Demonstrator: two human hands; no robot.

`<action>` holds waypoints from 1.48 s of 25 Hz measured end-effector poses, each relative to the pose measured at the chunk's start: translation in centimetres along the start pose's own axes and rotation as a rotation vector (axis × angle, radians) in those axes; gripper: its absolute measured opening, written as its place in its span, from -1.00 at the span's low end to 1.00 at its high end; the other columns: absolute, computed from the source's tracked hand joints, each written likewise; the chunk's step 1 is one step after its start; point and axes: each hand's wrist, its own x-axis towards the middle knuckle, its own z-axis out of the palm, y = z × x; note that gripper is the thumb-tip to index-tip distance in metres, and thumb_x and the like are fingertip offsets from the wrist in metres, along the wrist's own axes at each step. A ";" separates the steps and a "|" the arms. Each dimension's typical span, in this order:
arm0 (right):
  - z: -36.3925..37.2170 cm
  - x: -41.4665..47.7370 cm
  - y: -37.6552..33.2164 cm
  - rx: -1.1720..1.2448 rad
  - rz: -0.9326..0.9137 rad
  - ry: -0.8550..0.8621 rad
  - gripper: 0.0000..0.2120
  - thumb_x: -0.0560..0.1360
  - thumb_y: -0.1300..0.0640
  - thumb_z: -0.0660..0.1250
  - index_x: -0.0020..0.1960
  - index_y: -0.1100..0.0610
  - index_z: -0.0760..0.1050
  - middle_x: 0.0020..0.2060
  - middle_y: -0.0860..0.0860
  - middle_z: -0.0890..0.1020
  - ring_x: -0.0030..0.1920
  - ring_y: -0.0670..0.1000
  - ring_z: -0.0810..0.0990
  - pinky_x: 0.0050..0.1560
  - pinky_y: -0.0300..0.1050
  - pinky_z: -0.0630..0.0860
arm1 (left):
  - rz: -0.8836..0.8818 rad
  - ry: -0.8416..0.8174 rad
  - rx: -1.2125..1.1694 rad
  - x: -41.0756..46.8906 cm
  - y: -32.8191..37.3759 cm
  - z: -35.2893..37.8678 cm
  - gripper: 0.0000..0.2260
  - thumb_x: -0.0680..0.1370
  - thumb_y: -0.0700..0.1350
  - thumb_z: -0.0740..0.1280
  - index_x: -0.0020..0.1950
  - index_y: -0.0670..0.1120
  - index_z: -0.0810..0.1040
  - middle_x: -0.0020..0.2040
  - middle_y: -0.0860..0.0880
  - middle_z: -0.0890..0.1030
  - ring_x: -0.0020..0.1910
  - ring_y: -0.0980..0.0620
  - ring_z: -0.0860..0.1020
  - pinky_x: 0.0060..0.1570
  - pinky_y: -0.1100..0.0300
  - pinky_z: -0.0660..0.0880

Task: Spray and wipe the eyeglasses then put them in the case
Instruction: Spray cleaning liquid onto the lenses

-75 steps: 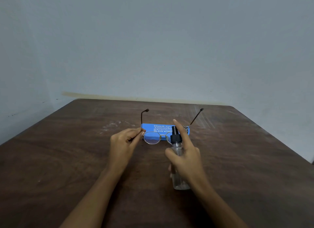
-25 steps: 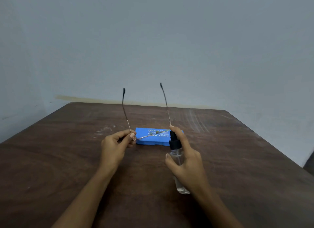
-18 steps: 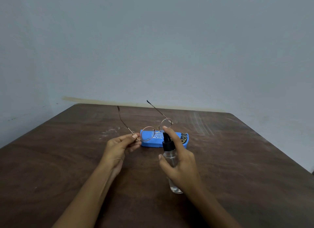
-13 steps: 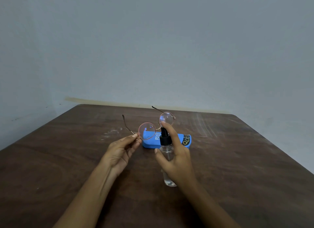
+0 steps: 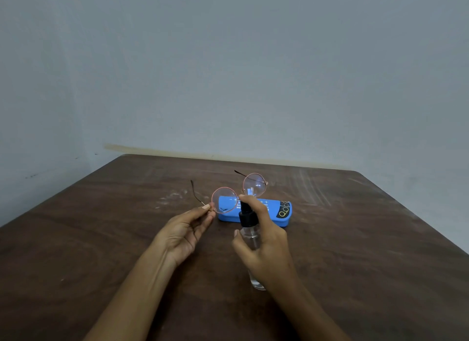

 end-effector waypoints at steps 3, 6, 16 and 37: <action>-0.2 -0.1 0.0 0.002 -0.001 0.012 -0.47 0.32 0.22 0.30 0.18 -0.21 0.30 -0.31 -0.34 0.50 -0.40 -0.16 0.45 -0.31 -0.48 0.31 | -0.012 0.001 -0.009 -0.2 0.0 0.1 -0.71 0.49 -0.37 0.22 -0.39 -0.29 0.60 -0.47 -0.11 0.64 -0.51 0.09 0.61 -0.54 0.37 0.51; -0.5 -0.2 -0.3 0.024 -0.005 0.021 -0.39 0.32 0.24 0.30 0.23 -0.27 0.28 -0.37 -0.26 0.49 -0.43 -0.14 0.42 -0.33 -0.48 0.31 | -0.008 -0.004 -0.001 -0.3 0.0 0.1 -0.68 0.49 -0.36 0.21 -0.42 -0.29 0.62 -0.47 -0.10 0.64 -0.51 0.10 0.61 -0.53 0.37 0.52; -0.6 -0.5 -0.3 -0.009 0.014 -0.027 -0.41 0.31 0.18 0.29 0.22 -0.28 0.26 -0.27 -0.42 0.49 -0.35 -0.19 0.46 -0.28 -0.47 0.30 | -0.005 -0.011 0.010 -0.4 0.0 0.2 -0.65 0.49 -0.36 0.21 -0.47 -0.27 0.62 -0.49 -0.10 0.64 -0.52 0.11 0.60 -0.53 0.39 0.51; -3.4 0.2 0.8 0.004 0.079 0.185 -0.39 0.29 0.28 0.29 0.18 -0.27 0.32 -0.38 0.05 0.54 -0.45 -0.02 0.43 -0.40 -0.43 0.36 | -0.037 -0.070 0.055 -0.7 0.0 -0.1 -0.82 0.37 -0.37 0.36 -0.43 -0.26 0.63 -0.48 -0.09 0.64 -0.51 0.09 0.61 -0.52 0.37 0.53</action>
